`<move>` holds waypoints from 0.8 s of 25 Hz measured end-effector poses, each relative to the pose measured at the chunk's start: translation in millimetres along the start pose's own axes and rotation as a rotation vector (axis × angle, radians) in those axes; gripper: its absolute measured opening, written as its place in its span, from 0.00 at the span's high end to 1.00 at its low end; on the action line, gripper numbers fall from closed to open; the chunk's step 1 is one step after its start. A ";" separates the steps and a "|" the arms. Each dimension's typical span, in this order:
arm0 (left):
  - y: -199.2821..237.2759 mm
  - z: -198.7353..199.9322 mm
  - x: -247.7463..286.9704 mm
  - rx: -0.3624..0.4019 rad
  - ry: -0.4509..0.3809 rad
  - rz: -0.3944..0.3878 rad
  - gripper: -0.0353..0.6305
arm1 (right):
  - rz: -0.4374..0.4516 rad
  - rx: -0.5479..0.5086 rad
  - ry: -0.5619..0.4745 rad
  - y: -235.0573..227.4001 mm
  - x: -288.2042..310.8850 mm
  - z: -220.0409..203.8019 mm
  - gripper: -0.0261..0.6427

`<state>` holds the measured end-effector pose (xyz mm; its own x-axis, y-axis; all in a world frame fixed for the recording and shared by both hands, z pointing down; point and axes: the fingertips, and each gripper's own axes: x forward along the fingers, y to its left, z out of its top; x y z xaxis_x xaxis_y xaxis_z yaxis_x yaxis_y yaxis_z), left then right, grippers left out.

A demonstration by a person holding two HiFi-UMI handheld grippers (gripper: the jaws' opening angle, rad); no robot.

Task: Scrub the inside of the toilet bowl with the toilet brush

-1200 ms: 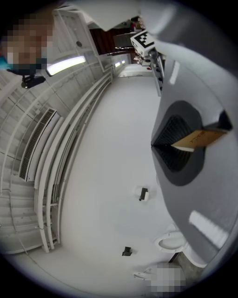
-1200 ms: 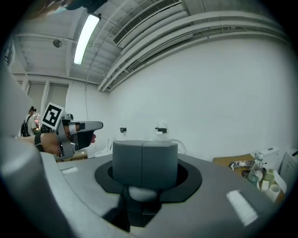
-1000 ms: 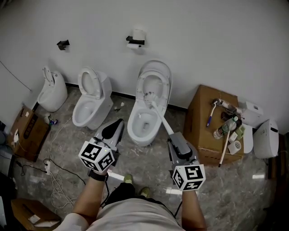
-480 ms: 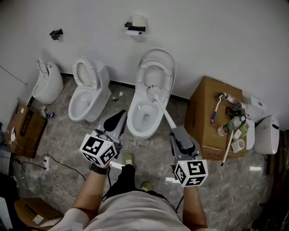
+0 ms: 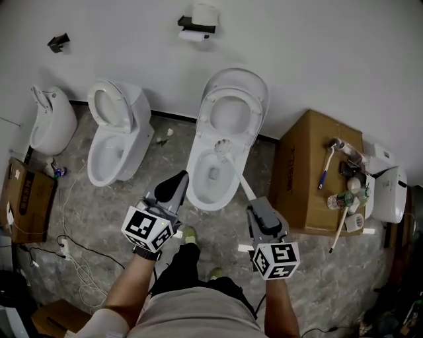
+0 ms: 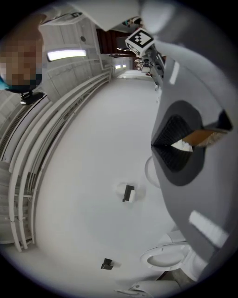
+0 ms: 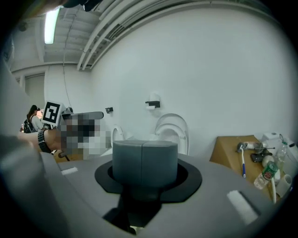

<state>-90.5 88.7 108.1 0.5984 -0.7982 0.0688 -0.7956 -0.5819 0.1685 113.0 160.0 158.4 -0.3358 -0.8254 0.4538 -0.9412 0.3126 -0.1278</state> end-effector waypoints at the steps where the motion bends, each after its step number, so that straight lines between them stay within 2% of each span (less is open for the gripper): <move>1: 12.1 -7.3 7.8 -0.005 0.010 -0.008 0.94 | -0.003 0.010 0.018 0.5 14.4 -3.9 0.72; 6: 55.7 -52.3 44.6 -0.017 0.072 -0.062 0.94 | -0.024 0.071 0.087 -3.6 74.0 -29.0 0.72; 10: 80.8 -96.0 72.4 -0.052 0.113 -0.056 0.94 | -0.036 0.153 0.144 -20.7 116.7 -66.4 0.72; 16: 94.5 -169.3 105.4 -0.048 0.198 -0.069 0.94 | -0.033 0.276 0.216 -42.1 168.9 -139.8 0.72; 20: 98.6 -217.7 116.6 -0.053 0.241 -0.072 0.94 | -0.009 0.318 0.258 -44.8 198.5 -180.2 0.72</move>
<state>-78.6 -28.0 346.8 0.6637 -0.6913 0.2858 -0.7478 -0.6218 0.2327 95.1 66.8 413.1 -0.3451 -0.6699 0.6574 -0.9222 0.1117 -0.3702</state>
